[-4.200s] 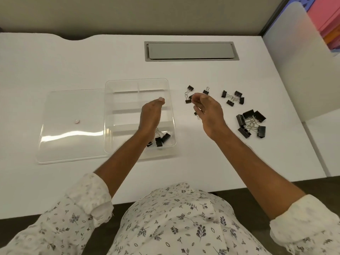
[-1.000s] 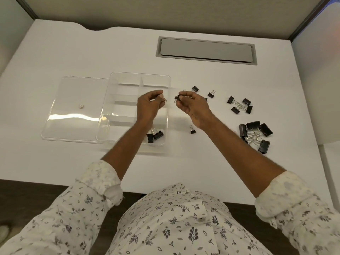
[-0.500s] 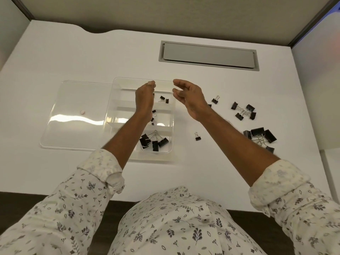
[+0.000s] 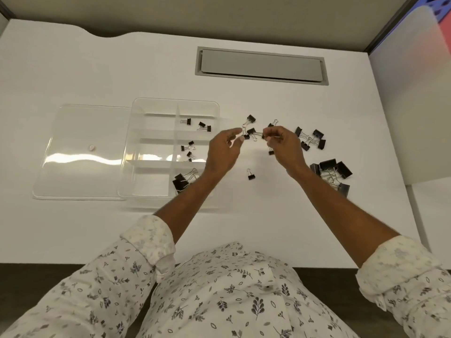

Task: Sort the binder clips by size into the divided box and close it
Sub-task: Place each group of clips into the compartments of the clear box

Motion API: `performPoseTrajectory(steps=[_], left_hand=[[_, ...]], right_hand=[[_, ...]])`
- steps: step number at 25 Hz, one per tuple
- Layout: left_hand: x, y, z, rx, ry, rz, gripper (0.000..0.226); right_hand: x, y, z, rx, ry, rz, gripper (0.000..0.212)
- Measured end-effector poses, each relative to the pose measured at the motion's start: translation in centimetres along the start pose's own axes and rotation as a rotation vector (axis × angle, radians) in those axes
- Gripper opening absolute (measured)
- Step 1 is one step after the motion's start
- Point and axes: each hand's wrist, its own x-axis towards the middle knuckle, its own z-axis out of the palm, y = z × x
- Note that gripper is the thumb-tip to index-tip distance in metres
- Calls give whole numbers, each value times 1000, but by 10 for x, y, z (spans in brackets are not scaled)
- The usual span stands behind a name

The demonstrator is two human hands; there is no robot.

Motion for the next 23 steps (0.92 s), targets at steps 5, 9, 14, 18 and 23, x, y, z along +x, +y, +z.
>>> performPoseTrajectory(steps=[5,9,14,18,23], left_hand=[[-29,-24,31,238,-169,122,29],[-46,-40,47,534,-336,140,27],[-51,-44,51,733,-361,215,20],[-53,-48,52,763,-312,257,26],[-56,-43,50,439,-102,231,23]], right_hand=[[-17,52,-17,-586,-120,-241,40],[-35,72,-20,-747,-204,-305,39],[-49,78,-22,-763,-117,-346,9],[-55,79,-18,-702,-100,-362,9],[-58,57,-6,-299,-46,-170,12]])
